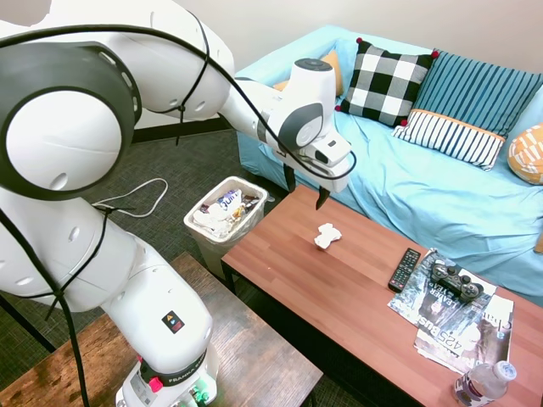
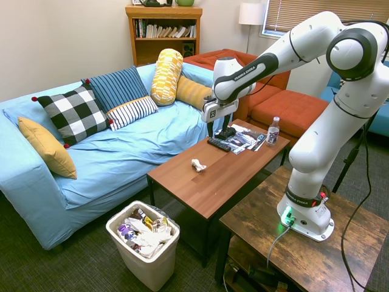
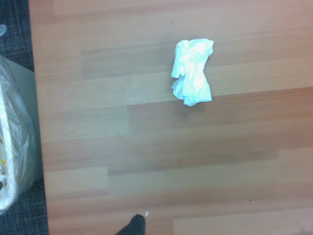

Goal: Throw the tissue in the trash bin

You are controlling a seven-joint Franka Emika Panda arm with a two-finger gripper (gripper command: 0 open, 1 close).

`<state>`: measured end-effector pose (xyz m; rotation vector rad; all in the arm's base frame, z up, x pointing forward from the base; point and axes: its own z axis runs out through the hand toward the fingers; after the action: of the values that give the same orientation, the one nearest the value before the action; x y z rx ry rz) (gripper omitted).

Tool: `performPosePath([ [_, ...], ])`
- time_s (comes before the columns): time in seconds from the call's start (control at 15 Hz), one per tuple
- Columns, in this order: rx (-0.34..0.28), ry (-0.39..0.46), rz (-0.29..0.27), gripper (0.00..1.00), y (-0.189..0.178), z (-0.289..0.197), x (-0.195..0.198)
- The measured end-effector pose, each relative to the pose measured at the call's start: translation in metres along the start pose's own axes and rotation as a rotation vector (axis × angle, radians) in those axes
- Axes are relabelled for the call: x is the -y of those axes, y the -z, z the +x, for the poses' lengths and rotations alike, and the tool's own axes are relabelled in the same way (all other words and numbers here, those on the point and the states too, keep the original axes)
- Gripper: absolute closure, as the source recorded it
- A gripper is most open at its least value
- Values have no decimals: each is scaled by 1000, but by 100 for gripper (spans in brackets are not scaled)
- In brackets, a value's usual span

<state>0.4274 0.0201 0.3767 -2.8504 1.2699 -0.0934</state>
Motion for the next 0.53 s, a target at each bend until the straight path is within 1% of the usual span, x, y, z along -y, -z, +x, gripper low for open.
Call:
performPosePath([
  [0.2,7,-4,-6,0,-2,2,3],
  [0.33,5,-19,-1,0,-5,12,12],
  [0.53,15,-34,-12,0,-28,31,33],
])
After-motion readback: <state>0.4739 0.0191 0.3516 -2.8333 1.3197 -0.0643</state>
